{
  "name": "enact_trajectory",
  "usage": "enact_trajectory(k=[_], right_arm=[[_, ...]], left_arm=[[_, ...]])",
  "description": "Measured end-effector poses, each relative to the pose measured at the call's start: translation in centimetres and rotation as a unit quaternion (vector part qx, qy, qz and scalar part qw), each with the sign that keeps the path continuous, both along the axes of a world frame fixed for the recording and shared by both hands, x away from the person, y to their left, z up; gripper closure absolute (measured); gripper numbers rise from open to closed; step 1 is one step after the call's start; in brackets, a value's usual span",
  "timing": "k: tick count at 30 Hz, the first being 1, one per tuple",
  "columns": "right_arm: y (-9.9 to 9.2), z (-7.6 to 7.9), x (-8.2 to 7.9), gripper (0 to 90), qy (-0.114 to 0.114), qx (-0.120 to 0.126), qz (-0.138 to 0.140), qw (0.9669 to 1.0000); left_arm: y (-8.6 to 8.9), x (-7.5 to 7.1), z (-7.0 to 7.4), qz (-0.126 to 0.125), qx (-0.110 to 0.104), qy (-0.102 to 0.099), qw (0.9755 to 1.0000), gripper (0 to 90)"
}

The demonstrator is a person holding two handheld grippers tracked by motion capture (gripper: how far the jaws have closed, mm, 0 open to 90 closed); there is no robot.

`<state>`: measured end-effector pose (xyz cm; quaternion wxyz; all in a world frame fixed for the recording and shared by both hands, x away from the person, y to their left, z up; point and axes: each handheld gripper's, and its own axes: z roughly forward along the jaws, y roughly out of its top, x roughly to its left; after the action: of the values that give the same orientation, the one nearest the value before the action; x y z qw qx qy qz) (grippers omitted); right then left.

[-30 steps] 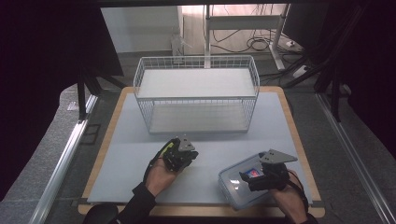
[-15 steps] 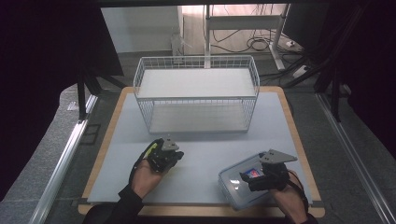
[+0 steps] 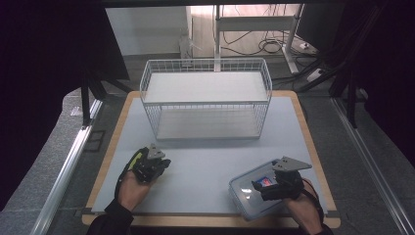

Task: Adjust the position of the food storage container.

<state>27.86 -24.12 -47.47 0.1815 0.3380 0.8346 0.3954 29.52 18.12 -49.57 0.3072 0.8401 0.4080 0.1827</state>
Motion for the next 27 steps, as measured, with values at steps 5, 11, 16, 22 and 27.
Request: enact_trajectory(k=[5,11,16,22,27], right_arm=[[0.0,0.0,0.0,0.4,0.0,0.001,-0.001,1.0],[-0.3,0.2,0.1,0.3,-0.004,-0.003,-0.012,0.9999],[-1.7,0.7,0.6,0.4,0.002,0.0,-0.059,0.9982],[-4.4,2.0,0.0,16.3,0.024,0.005,-0.077,0.9968],[-6.5,3.0,-1.0,63.4,0.026,-0.009,-0.087,0.9958]], left_arm=[[0.8,-0.1,-0.1,0.003,-0.017,0.001,0.9999,90.0],[0.1,-0.5,0.4,-0.013,-0.045,-0.005,0.9989,89.9],[-1.8,-1.3,0.5,-0.052,-0.079,-0.008,0.9955,88.0],[-6.1,-3.1,0.2,-0.121,-0.106,-0.011,0.9869,87.7],[-10.2,-5.0,-0.6,-0.179,-0.124,-0.004,0.9759,88.3]])
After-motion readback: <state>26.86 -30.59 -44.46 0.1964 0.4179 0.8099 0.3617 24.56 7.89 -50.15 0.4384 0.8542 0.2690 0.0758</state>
